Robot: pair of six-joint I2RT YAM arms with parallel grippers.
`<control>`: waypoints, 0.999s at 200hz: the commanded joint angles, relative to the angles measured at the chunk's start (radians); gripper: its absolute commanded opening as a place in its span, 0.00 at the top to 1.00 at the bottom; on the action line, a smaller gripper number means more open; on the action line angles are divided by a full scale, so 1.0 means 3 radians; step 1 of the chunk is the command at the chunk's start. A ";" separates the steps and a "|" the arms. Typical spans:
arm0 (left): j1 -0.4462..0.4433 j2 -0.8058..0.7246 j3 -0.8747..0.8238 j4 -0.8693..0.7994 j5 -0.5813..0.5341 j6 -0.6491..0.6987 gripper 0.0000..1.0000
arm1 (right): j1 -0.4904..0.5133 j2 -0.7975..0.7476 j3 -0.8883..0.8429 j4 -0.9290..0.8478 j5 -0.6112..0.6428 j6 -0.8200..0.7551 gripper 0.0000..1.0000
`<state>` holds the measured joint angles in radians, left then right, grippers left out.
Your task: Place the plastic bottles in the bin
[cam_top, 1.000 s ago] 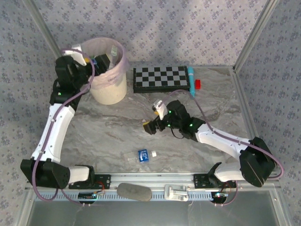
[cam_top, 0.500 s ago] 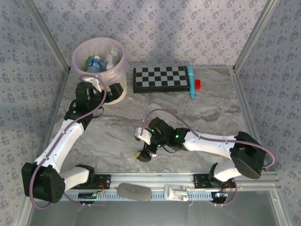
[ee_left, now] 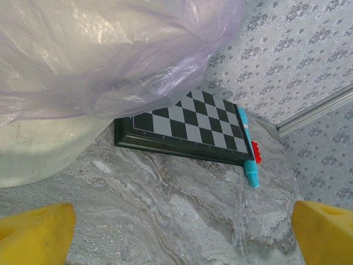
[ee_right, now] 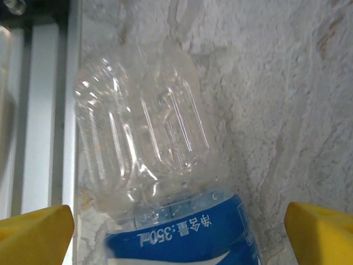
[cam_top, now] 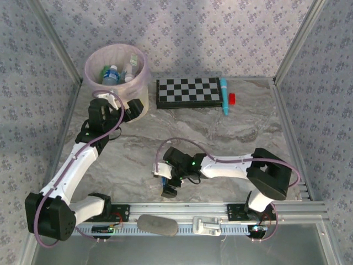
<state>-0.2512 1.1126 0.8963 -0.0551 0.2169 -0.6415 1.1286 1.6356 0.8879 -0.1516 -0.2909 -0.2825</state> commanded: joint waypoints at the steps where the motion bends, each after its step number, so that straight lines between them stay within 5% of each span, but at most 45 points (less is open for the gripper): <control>1: -0.0006 -0.0027 0.0014 0.0081 -0.0028 -0.0022 0.00 | 0.0013 0.0156 0.0110 -0.0164 0.0116 -0.0111 0.00; 33: -0.0006 -0.0029 -0.0003 0.0087 -0.0039 -0.0040 0.00 | 0.0017 0.0258 0.0106 -0.0165 0.0177 -0.0127 0.07; 70: -0.0006 -0.0020 0.0009 0.0097 -0.0058 -0.0053 0.00 | 0.0010 0.0248 0.0089 -0.0099 0.0194 -0.0129 0.39; 104: -0.0006 -0.0027 0.0000 0.0107 -0.0053 -0.0080 0.00 | -0.0031 0.0147 0.0065 -0.0056 0.0235 -0.0128 0.50; 150: -0.0025 -0.0050 -0.0034 0.0219 0.0080 -0.0229 0.00 | -0.0402 -0.0210 -0.0050 0.0262 0.0158 0.0175 0.51; 200: -0.0342 0.0007 -0.0141 0.0550 0.0056 -0.0516 0.00 | -0.0864 -0.0249 0.0113 0.0699 0.0613 0.0917 0.50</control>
<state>-0.3038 1.1130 0.8696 0.0166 0.2241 -0.7403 0.9161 1.5646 0.8837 -0.0189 -0.1822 -0.1539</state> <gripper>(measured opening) 0.999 0.606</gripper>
